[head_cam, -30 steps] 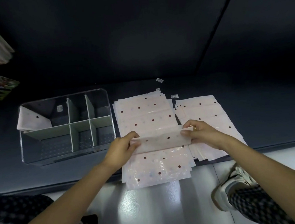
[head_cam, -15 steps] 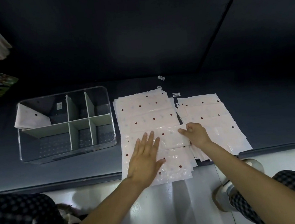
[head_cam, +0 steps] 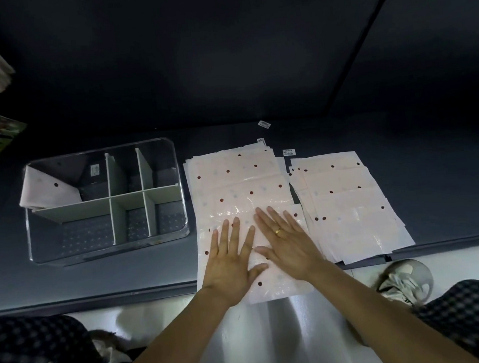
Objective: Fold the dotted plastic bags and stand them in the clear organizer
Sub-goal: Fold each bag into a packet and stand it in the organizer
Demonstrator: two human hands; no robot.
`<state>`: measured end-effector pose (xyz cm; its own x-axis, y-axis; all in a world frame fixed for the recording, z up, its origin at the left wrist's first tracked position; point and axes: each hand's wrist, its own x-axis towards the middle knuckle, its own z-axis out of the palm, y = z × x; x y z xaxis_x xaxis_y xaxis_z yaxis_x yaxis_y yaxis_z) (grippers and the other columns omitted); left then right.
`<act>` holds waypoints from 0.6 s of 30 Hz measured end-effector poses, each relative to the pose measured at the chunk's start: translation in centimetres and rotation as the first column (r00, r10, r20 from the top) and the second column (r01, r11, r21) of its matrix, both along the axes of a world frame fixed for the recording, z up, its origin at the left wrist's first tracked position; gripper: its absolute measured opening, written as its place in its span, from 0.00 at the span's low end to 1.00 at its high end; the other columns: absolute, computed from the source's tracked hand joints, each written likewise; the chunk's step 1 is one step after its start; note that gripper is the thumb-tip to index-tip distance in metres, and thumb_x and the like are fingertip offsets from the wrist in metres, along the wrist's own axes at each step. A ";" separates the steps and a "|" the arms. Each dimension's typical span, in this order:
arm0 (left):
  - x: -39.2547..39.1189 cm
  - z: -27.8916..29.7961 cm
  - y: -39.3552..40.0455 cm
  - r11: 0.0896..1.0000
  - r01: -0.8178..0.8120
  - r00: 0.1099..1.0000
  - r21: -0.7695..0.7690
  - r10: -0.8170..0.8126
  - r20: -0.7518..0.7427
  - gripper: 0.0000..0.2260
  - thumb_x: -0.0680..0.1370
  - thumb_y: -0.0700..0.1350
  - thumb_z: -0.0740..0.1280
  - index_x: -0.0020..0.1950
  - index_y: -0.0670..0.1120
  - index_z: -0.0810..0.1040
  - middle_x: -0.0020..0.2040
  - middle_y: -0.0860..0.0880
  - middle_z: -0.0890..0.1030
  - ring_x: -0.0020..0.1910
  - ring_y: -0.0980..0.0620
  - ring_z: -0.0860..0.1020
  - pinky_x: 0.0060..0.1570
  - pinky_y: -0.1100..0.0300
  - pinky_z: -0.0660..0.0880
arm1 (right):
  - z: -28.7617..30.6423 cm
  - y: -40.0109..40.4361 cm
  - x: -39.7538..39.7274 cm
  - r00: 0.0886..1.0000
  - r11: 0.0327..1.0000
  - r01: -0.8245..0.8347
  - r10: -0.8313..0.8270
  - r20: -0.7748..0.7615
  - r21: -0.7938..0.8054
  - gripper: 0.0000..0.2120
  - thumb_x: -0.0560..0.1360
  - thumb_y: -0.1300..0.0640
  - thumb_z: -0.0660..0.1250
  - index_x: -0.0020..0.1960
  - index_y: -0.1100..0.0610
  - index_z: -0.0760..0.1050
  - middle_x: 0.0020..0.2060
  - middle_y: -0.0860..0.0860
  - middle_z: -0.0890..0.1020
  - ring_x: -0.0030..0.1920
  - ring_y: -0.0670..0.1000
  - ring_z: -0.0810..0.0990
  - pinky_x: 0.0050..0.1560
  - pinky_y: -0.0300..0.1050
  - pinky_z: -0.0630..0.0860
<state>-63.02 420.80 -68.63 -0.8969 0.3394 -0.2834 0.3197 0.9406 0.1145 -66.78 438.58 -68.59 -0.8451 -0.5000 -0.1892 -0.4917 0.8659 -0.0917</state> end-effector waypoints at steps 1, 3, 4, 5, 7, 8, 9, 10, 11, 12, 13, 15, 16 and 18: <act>0.0 0.0 -0.5 1.000 0.017 1.000 0.010 -0.017 0.003 0.34 0.72 0.68 0.32 0.70 0.52 0.23 0.72 0.43 0.25 0.70 0.41 0.25 0.71 0.45 0.29 | -0.2 0.6 0.0 1.000 1.000 0.009 -0.009 0.004 0.028 0.34 0.77 0.35 0.36 0.74 0.52 0.33 0.74 0.45 0.36 0.75 0.48 0.34 0.75 0.48 0.34; 0.0 0.0 -1.6 0.999 0.036 0.999 0.027 -0.036 0.021 0.34 0.72 0.69 0.32 0.69 0.53 0.23 0.71 0.43 0.24 0.70 0.43 0.24 0.71 0.48 0.29 | -0.3 1.9 0.0 0.999 0.998 0.017 -0.019 0.049 0.057 0.37 0.74 0.32 0.33 0.74 0.54 0.31 0.74 0.47 0.33 0.74 0.47 0.32 0.74 0.47 0.34; 0.0 0.1 -2.1 0.999 0.038 0.999 0.033 -0.039 0.027 0.34 0.72 0.69 0.32 0.70 0.53 0.23 0.71 0.43 0.24 0.70 0.44 0.24 0.72 0.49 0.29 | -0.1 2.4 0.0 0.998 0.997 0.020 -0.024 0.057 0.070 0.38 0.74 0.31 0.32 0.74 0.54 0.30 0.74 0.48 0.32 0.74 0.46 0.31 0.74 0.46 0.33; 0.0 0.1 -2.6 0.998 0.039 0.999 0.040 -0.041 0.030 0.35 0.71 0.70 0.32 0.70 0.53 0.24 0.71 0.42 0.24 0.70 0.45 0.24 0.72 0.50 0.30 | 0.1 2.9 0.1 0.997 0.996 0.024 -0.031 0.070 0.087 0.38 0.74 0.31 0.32 0.74 0.54 0.29 0.73 0.48 0.30 0.74 0.46 0.30 0.74 0.46 0.33; 0.0 0.4 -3.2 0.998 0.039 0.998 0.051 -0.041 0.038 0.36 0.71 0.70 0.33 0.72 0.52 0.26 0.72 0.42 0.26 0.71 0.45 0.25 0.71 0.52 0.29 | 0.8 3.6 0.1 0.995 0.993 0.031 -0.042 0.090 0.116 0.38 0.74 0.32 0.33 0.73 0.55 0.28 0.73 0.49 0.29 0.73 0.47 0.30 0.74 0.45 0.33; 0.0 0.4 -3.3 0.998 0.036 0.998 0.051 -0.038 0.040 0.36 0.71 0.70 0.33 0.72 0.52 0.27 0.72 0.42 0.27 0.71 0.45 0.26 0.71 0.52 0.29 | 1.2 3.8 0.1 0.995 0.990 0.029 -0.041 0.092 0.136 0.37 0.75 0.33 0.34 0.74 0.56 0.29 0.73 0.50 0.31 0.74 0.48 0.31 0.75 0.45 0.35; 0.0 0.5 -3.2 0.998 0.026 0.999 0.050 -0.028 0.035 0.37 0.72 0.70 0.34 0.74 0.52 0.29 0.73 0.42 0.28 0.71 0.45 0.26 0.71 0.52 0.29 | 1.6 3.9 0.1 0.997 0.989 0.018 -0.029 0.075 0.150 0.37 0.76 0.35 0.37 0.75 0.58 0.33 0.74 0.52 0.34 0.75 0.50 0.36 0.76 0.46 0.39; -0.1 0.7 -3.0 0.999 0.006 1.000 0.051 -0.008 0.024 0.36 0.73 0.69 0.36 0.76 0.51 0.34 0.74 0.42 0.30 0.72 0.44 0.28 0.70 0.51 0.28 | 2.0 4.1 0.0 1.000 0.988 -0.010 0.006 0.028 0.155 0.36 0.78 0.37 0.42 0.76 0.61 0.41 0.75 0.56 0.42 0.76 0.52 0.44 0.76 0.47 0.47; -0.3 0.9 -2.8 0.998 -0.019 1.000 0.061 0.019 0.000 0.35 0.75 0.68 0.39 0.77 0.50 0.41 0.76 0.43 0.35 0.73 0.43 0.30 0.70 0.51 0.28 | 2.6 4.2 -0.1 0.999 0.983 -0.042 0.048 -0.027 0.181 0.33 0.79 0.40 0.50 0.75 0.62 0.54 0.74 0.59 0.54 0.75 0.54 0.56 0.74 0.48 0.58; -0.6 1.2 -2.6 0.996 -0.039 0.999 0.082 0.042 -0.034 0.33 0.77 0.66 0.43 0.78 0.49 0.49 0.78 0.43 0.41 0.75 0.43 0.35 0.71 0.50 0.30 | 3.2 4.1 -0.4 0.994 0.972 -0.085 0.098 -0.050 0.218 0.29 0.77 0.44 0.59 0.71 0.61 0.65 0.70 0.59 0.66 0.70 0.55 0.68 0.68 0.48 0.69; -0.8 1.5 -2.3 0.993 -0.043 0.996 0.111 0.051 -0.071 0.30 0.79 0.64 0.48 0.76 0.49 0.57 0.78 0.45 0.48 0.77 0.44 0.40 0.72 0.51 0.32 | 3.7 4.0 -0.7 0.983 0.954 -0.127 0.158 -0.096 0.271 0.26 0.73 0.48 0.67 0.67 0.59 0.72 0.66 0.57 0.74 0.65 0.54 0.75 0.62 0.46 0.74; -1.2 2.0 -1.6 0.982 -0.018 0.993 0.187 0.039 -0.110 0.25 0.80 0.61 0.53 0.72 0.49 0.65 0.77 0.49 0.58 0.77 0.49 0.51 0.74 0.56 0.39 | 4.4 3.9 -1.4 0.978 0.948 -0.159 0.190 -0.091 0.276 0.26 0.69 0.59 0.71 0.67 0.58 0.72 0.65 0.58 0.75 0.63 0.55 0.76 0.61 0.47 0.74; -1.5 2.3 -1.0 0.972 -0.009 0.993 0.236 0.036 -0.110 0.24 0.80 0.60 0.55 0.71 0.49 0.66 0.75 0.50 0.62 0.75 0.51 0.56 0.73 0.59 0.45 | 4.7 3.9 -1.9 0.980 0.950 -0.174 0.192 -0.046 0.259 0.26 0.72 0.62 0.66 0.69 0.56 0.69 0.67 0.57 0.73 0.65 0.56 0.73 0.64 0.47 0.71; -2.1 3.2 0.2 0.954 -0.011 0.993 0.300 0.045 -0.109 0.22 0.79 0.59 0.58 0.69 0.50 0.69 0.69 0.51 0.70 0.70 0.52 0.65 0.69 0.61 0.56 | 5.6 3.8 -2.9 0.988 0.972 -0.152 0.153 0.005 0.181 0.20 0.75 0.63 0.58 0.66 0.54 0.70 0.63 0.53 0.76 0.63 0.54 0.71 0.63 0.45 0.66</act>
